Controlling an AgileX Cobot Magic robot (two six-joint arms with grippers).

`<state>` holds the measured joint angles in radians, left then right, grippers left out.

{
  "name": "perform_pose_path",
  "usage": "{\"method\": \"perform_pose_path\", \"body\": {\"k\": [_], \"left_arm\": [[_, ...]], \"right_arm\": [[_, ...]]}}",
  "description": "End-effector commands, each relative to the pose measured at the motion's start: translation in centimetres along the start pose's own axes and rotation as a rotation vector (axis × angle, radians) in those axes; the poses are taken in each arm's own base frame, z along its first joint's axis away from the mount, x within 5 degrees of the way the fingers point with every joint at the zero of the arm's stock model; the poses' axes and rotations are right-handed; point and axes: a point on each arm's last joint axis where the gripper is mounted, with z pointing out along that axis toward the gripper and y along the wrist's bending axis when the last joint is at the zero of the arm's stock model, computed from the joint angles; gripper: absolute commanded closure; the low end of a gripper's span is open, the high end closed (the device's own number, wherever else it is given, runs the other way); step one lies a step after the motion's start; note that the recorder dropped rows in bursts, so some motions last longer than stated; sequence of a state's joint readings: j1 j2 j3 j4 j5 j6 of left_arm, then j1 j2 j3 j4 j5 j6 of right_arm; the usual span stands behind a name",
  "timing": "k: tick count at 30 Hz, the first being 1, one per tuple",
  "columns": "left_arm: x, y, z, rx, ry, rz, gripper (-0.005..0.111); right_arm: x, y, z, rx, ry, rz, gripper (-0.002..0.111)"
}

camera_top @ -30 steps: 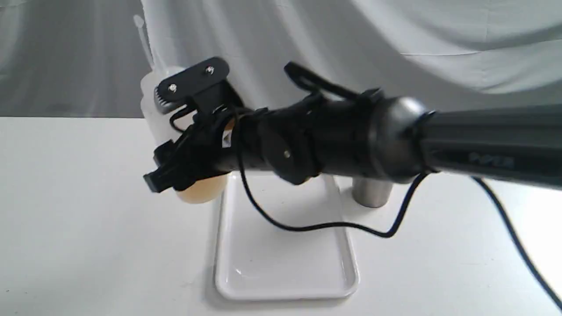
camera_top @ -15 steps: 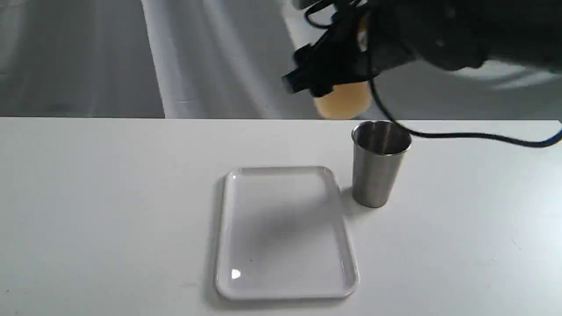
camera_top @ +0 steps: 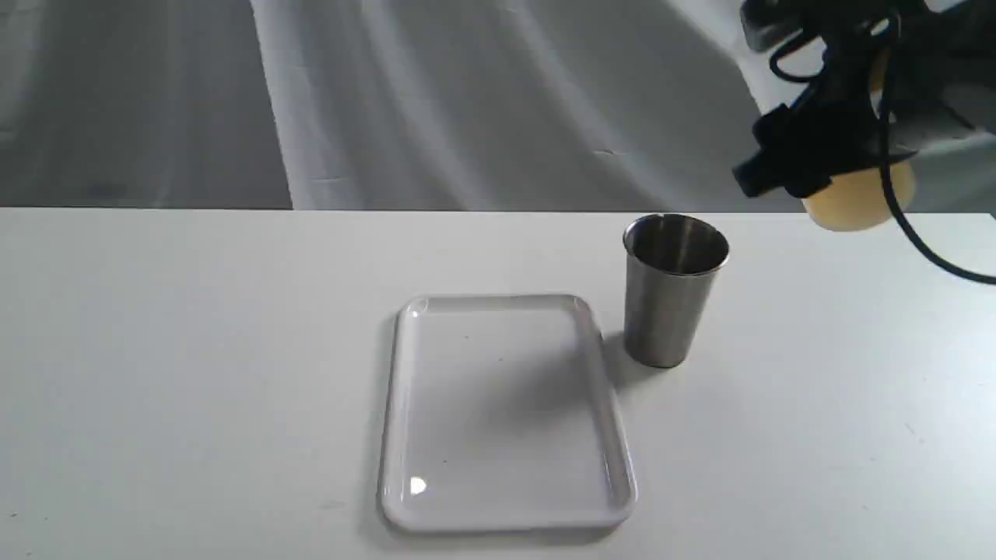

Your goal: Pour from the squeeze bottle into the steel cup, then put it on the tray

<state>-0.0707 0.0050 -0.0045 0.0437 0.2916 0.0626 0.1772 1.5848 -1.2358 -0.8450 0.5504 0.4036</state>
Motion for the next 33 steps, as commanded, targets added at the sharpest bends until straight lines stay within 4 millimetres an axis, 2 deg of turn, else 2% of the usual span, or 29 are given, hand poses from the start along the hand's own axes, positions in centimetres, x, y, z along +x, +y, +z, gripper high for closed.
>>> {"method": "perform_pose_path", "body": {"k": [1, 7, 13, 22, 33], "left_arm": [[0.1, 0.0, 0.0, 0.002, -0.007, -0.001, 0.098], [0.1, 0.0, 0.0, 0.002, -0.007, -0.001, 0.098], [0.1, 0.0, 0.0, 0.002, -0.007, -0.001, 0.098], [0.1, 0.0, 0.0, 0.002, -0.007, -0.001, 0.098], [0.1, 0.0, 0.0, 0.002, -0.007, -0.001, 0.098]], "right_arm": [[1.1, -0.4, 0.2, 0.045, -0.014, -0.090, 0.059], [2.3, 0.0, 1.0, 0.095, -0.014, -0.183, 0.059], [3.1, 1.0, 2.9, 0.088, 0.033, -0.230, 0.059], [4.2, 1.3, 5.0, 0.168, 0.123, -0.377, 0.059], [4.0, 0.6, 5.0, 0.252, 0.132, -0.473, 0.059]]}}
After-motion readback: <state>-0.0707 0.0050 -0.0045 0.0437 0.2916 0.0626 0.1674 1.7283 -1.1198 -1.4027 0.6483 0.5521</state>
